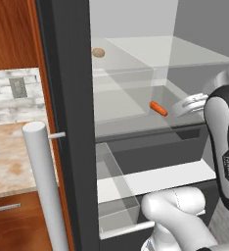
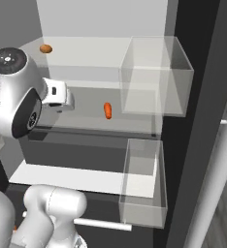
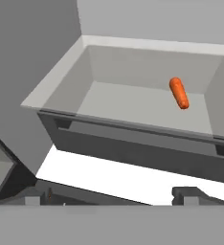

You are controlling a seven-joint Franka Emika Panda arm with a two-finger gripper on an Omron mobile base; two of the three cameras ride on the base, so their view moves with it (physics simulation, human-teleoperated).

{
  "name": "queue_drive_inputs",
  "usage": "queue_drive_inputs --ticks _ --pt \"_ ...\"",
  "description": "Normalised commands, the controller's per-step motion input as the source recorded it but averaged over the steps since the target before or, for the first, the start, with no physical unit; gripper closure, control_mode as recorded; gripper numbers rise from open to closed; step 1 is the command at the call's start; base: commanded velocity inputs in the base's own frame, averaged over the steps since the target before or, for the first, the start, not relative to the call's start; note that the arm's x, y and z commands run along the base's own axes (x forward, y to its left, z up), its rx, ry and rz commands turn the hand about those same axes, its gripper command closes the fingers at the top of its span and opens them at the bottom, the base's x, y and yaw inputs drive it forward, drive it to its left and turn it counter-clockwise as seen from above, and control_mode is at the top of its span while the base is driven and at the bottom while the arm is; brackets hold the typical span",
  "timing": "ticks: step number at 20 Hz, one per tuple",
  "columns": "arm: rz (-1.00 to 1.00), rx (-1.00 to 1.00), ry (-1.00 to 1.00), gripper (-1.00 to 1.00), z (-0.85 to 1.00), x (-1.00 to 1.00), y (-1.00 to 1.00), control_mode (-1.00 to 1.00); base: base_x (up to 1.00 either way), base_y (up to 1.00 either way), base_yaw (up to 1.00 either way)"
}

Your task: Open the fridge, remove the tangerine, carrot, and chicken drumstick, and place them on any counter.

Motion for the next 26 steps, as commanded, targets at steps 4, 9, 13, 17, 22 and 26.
queue_drive_inputs --ticks 4,9,13,17,22,26 --pt "0.04 0.12 -0.15 -1.0 0.81 0.42 0.06 -1.0 0.0 0.0 0.0" --pt "0.04 0.02 -0.14 -1.0 0.4 0.41 0.41 -1.0 0.0 0.0 0.0" --pt "0.0 0.0 -0.15 -1.0 0.14 0.31 0.45 -1.0 0.0 0.0 0.0" --pt "0.0 0.0 -0.07 -1.0 0.01 0.61 0.26 -1.0 0.0 0.0 0.0" --pt "0.0 0.0 -0.02 -1.0 0.09 0.55 0.3 -1.0 0.0 0.0 0.0" --pt "0.0 0.0 0.0 -1.0 0.11 0.58 0.26 -1.0 0.0 0.0 0.0"
